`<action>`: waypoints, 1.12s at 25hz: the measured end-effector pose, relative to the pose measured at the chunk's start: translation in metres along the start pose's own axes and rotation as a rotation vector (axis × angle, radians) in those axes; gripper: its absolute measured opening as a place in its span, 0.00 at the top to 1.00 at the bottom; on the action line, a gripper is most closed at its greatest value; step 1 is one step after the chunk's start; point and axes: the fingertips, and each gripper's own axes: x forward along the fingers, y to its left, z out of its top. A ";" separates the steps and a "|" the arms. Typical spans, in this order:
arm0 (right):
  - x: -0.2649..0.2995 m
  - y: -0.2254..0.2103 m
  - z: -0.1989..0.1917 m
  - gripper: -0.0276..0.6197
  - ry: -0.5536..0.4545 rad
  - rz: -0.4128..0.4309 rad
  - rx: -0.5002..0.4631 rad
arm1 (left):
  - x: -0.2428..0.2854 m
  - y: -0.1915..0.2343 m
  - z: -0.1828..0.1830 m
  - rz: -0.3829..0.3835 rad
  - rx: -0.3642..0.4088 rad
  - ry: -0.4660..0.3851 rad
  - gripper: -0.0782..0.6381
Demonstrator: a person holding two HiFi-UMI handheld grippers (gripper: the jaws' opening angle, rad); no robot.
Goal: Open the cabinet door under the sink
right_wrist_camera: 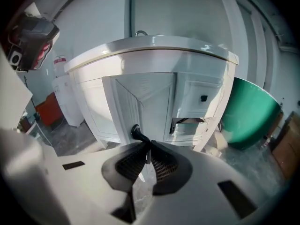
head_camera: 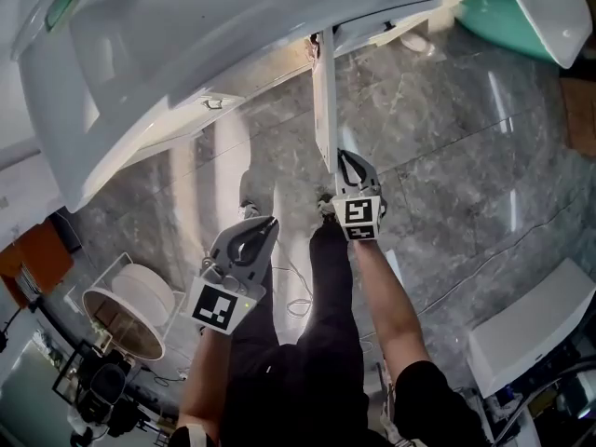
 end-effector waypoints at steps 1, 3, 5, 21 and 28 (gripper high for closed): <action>-0.002 -0.007 -0.003 0.82 0.010 0.007 -0.025 | 0.003 -0.003 0.000 0.006 0.006 0.001 0.87; -0.003 -0.019 -0.008 0.82 0.030 0.037 -0.087 | 0.009 -0.010 -0.001 0.016 0.014 0.007 0.87; -0.004 -0.030 -0.011 0.82 0.047 0.073 -0.144 | 0.017 -0.017 -0.002 0.020 0.013 0.008 0.87; -0.025 -0.112 -0.016 0.83 0.132 0.124 -0.295 | 0.043 -0.061 0.029 0.006 0.079 0.006 0.87; -0.100 -0.113 -0.029 0.83 0.137 0.116 -0.197 | 0.025 -0.082 0.045 -0.035 0.144 0.027 0.87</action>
